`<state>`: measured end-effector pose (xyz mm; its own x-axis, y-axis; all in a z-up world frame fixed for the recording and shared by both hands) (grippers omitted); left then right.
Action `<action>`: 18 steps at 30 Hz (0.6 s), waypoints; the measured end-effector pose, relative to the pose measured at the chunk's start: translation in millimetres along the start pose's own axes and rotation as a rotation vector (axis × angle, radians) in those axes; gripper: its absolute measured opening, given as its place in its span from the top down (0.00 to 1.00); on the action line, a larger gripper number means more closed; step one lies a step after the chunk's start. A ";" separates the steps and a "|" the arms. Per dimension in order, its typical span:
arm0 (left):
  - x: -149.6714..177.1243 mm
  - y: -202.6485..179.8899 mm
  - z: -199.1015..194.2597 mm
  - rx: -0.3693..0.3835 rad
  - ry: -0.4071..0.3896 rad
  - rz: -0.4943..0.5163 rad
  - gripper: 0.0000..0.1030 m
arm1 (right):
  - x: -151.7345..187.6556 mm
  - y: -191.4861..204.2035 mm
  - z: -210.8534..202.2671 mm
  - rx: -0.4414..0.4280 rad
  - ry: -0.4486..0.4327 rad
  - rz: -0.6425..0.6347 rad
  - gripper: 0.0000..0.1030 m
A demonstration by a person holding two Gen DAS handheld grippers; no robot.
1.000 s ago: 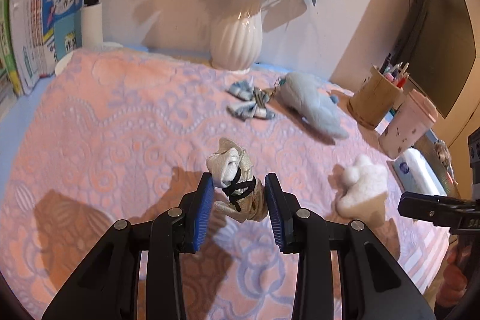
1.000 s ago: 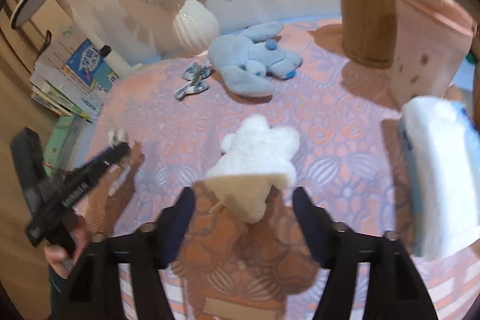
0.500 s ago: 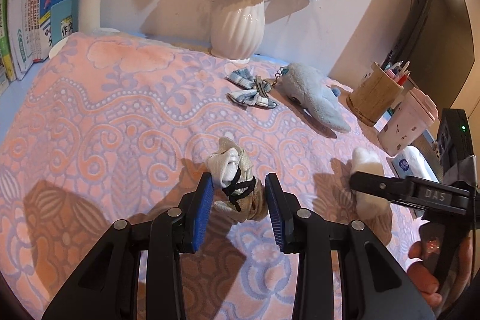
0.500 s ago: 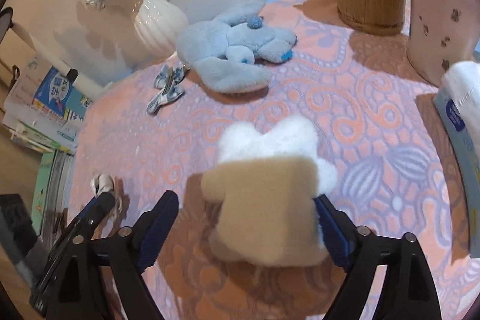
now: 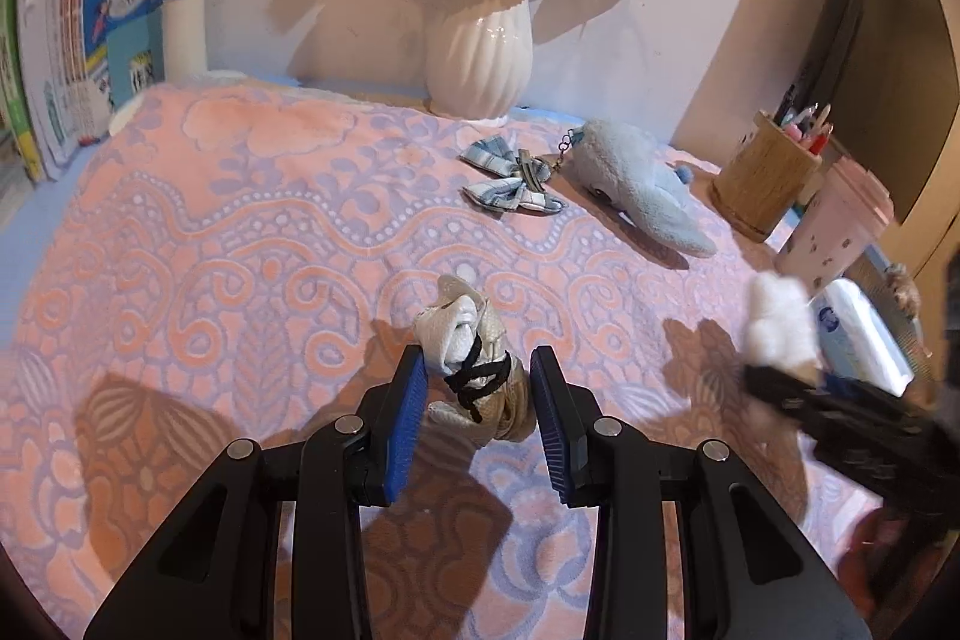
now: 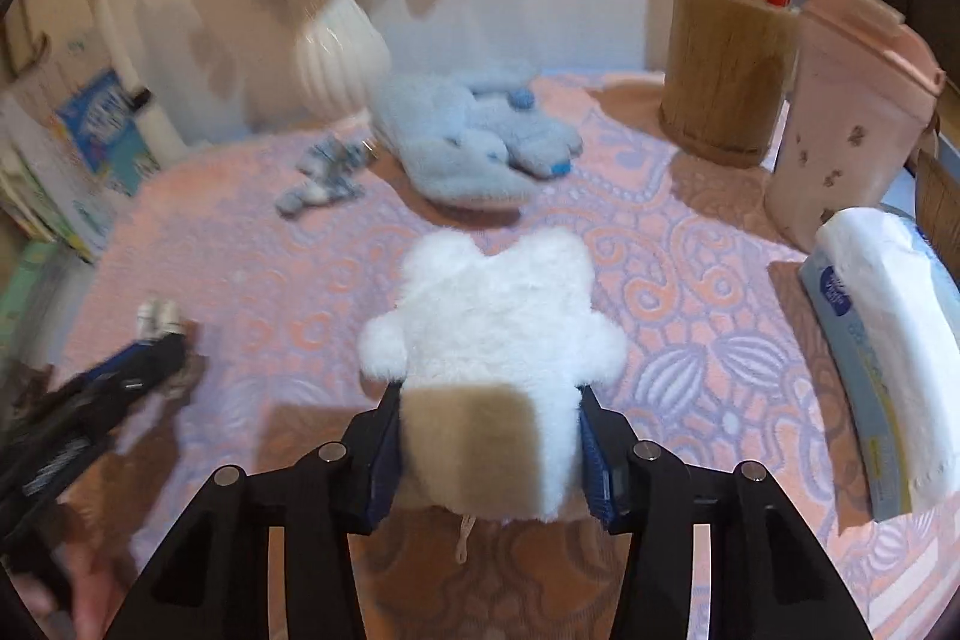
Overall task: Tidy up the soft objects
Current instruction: 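Lift and carry the sock bundle and white plush over the amber plate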
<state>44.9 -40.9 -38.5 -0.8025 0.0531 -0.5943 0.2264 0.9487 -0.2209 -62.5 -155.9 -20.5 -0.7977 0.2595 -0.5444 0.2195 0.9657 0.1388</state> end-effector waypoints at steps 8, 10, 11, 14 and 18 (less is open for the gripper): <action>-30.7 -79.6 -57.3 0.161 -0.119 0.076 0.69 | -22.9 -36.2 -82.3 -0.060 -0.140 0.065 0.53; -38.3 -101.2 -67.7 0.183 -0.139 0.110 0.69 | -29.9 -52.6 -108.7 -0.047 -0.193 0.081 0.53; -44.2 -118.0 -74.3 0.203 -0.151 0.135 0.69 | -32.6 -62.2 -122.2 -0.037 -0.224 0.090 0.53; -53.7 -155.1 -84.3 0.239 -0.169 0.187 0.69 | -34.6 -88.5 -157.4 -0.004 -0.291 0.124 0.53; -65.7 -215.9 -92.3 0.275 -0.193 0.275 0.69 | -33.6 -132.4 -193.0 0.056 -0.350 0.170 0.53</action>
<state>-2.2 -220.4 119.6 -0.5801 0.2082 -0.7875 0.5768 0.7876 -0.2166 -173.2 -290.8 139.1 -0.5101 0.3873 -0.7680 0.3700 0.9048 0.2106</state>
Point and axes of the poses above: each gripper's, at about its wrist camera, not at the fingertips, and z roughly the way its jaws point, y to its left, x to its underside, the point moved 10 cm from there along z, roughly the way its jaws point, and after that the axes turned 6 degrees about y, right-handed, at the moved point
